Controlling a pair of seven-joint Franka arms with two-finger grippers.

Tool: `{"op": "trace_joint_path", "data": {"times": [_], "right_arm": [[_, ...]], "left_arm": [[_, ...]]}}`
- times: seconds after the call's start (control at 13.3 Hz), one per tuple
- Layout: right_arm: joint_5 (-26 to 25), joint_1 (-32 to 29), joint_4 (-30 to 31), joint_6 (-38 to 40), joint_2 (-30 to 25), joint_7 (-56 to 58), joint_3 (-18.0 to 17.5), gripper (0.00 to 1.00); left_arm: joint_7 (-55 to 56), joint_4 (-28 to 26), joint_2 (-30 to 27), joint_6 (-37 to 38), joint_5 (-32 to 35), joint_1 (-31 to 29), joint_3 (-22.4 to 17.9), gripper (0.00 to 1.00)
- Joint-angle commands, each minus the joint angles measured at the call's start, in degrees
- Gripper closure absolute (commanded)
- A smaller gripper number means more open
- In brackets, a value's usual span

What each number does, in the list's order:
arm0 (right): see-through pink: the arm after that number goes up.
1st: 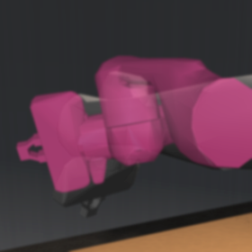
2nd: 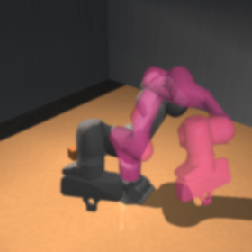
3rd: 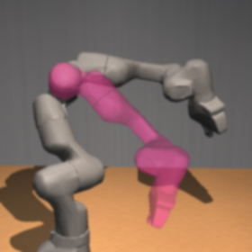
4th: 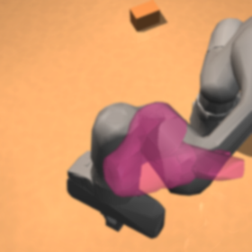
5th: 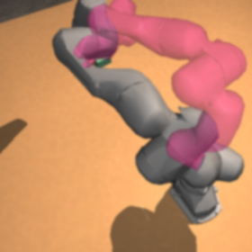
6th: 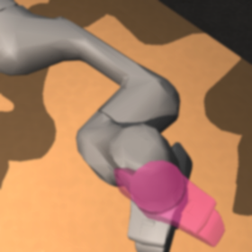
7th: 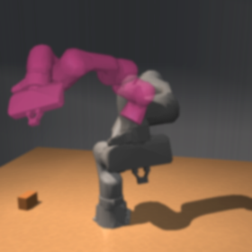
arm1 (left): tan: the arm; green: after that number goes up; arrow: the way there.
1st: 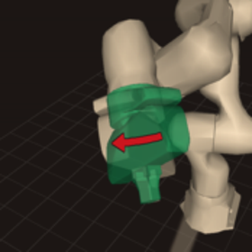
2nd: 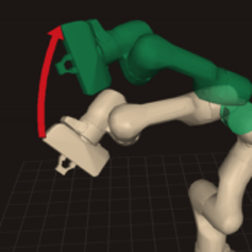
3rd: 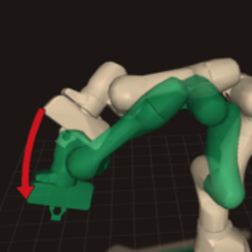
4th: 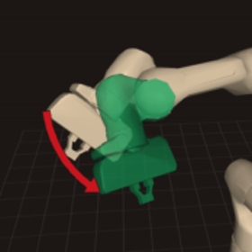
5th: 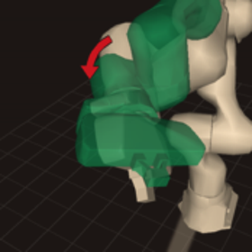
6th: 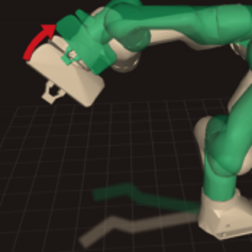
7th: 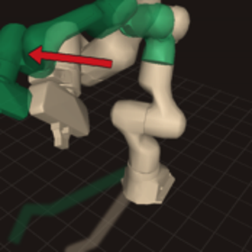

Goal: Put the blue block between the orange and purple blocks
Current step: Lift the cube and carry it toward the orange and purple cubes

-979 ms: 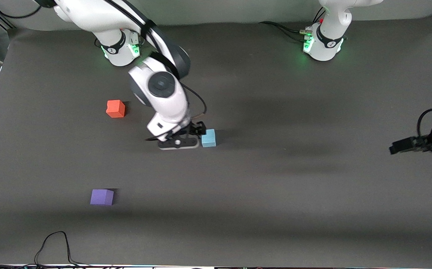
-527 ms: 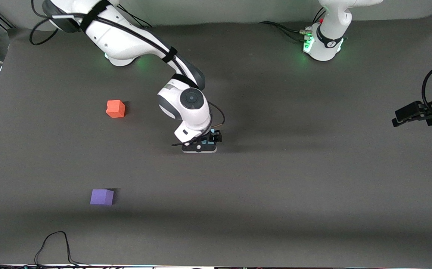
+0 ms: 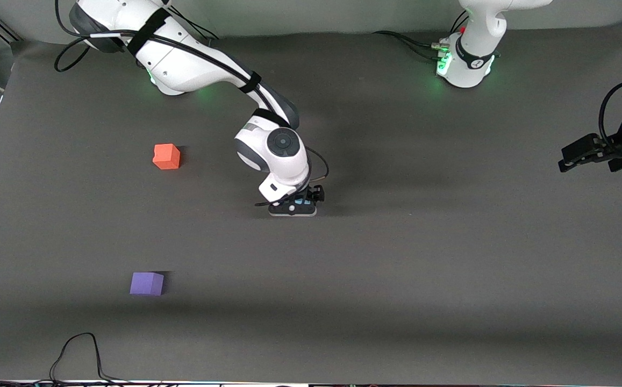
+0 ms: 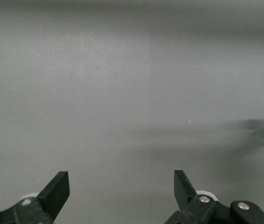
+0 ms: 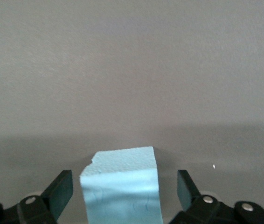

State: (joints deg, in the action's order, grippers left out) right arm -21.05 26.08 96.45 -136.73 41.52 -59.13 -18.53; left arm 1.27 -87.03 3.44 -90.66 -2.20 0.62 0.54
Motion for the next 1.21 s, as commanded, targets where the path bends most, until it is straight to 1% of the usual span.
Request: {"op": "trace_joint_path", "data": {"times": [0.0,0.08,0.3,0.38,0.45,0.53,0.6,0.68,0.75,0.83,0.9,0.98,1.05,1.13], "right_arm": [[-1.6,-0.2,1.1,-0.3,-0.4,-2.7,-0.1,0.6],[-1.6,-0.2,1.0,-0.2,-0.5,-2.7,-0.1,0.75],[-1.4,-1.7,1.1,0.9,-2.0,-1.9,-0.4,0.76],[-1.1,-3.7,1.2,4.3,-3.8,-0.2,-1.4,0.76],[-0.4,-7.1,1.1,8.4,-5.5,3.1,-3.3,0.76],[2.2,-11.7,1.2,12.4,-7.8,7.3,-6.1,0.76],[6.1,-15.5,1.5,16.1,-10.6,12.8,-7.4,0.75],[8.9,-17.4,1.6,18.7,-13.6,18.0,-7.1,0.75],[10.8,-19.0,1.6,21.7,-16.1,23.3,-5.0,0.75],[12.5,-19.3,2.1,23.9,-18.3,28.5,-1.2,0.75],[14.0,-19.2,4.2,23.7,-20.8,33.8,3.4,0.75],[15.7,-19.2,7.9,21.6,-23.5,38.9,8.0,0.75],[18.2,-19.2,13.0,17.2,-26.3,43.7,12.9,0.74],[22.3,-19.1,18.5,12.3,-28.1,46.5,16.7,0.74]], "left_arm": [[-0.8,-5.9,-4.0,-2.8,1.6,2.1,-1.5,0.0],[-0.8,-5.6,-3.9,-2.4,1.5,2.4,-2.6,0.0],[-0.8,-5.5,-4.1,-1.9,1.5,2.4,-2.5,0.0],[-0.8,-5.5,-4.1,-1.9,1.5,2.4,-2.5,0.0],[-0.8,-5.5,-4.1,-1.8,1.5,2.4,-2.5,0.0],[-0.8,-5.5,-4.2,-1.8,1.5,2.4,-2.4,0.0],[-0.8,-5.5,-4.3,-1.8,1.5,2.5,-2.4,0.0],[-0.8,-5.5,-4.3,-1.8,1.6,2.0,-2.0,0.0],[-1.0,-5.6,-4.4,-1.7,1.5,1.9,-1.9,0.0],[-1.2,-5.6,-4.4,-1.7,1.5,1.9,-1.9,0.0],[-1.2,-5.6,-4.4,-1.7,1.5,1.9,-1.9,0.0],[-1.2,-5.6,-4.4,-1.7,1.5,1.8,-1.9,0.0],[-1.2,-5.6,-4.5,-1.7,1.5,1.9,-1.9,0.0],[-1.5,-5.6,-4.6,-1.7,1.5,1.9,-1.9,0.0]]}}
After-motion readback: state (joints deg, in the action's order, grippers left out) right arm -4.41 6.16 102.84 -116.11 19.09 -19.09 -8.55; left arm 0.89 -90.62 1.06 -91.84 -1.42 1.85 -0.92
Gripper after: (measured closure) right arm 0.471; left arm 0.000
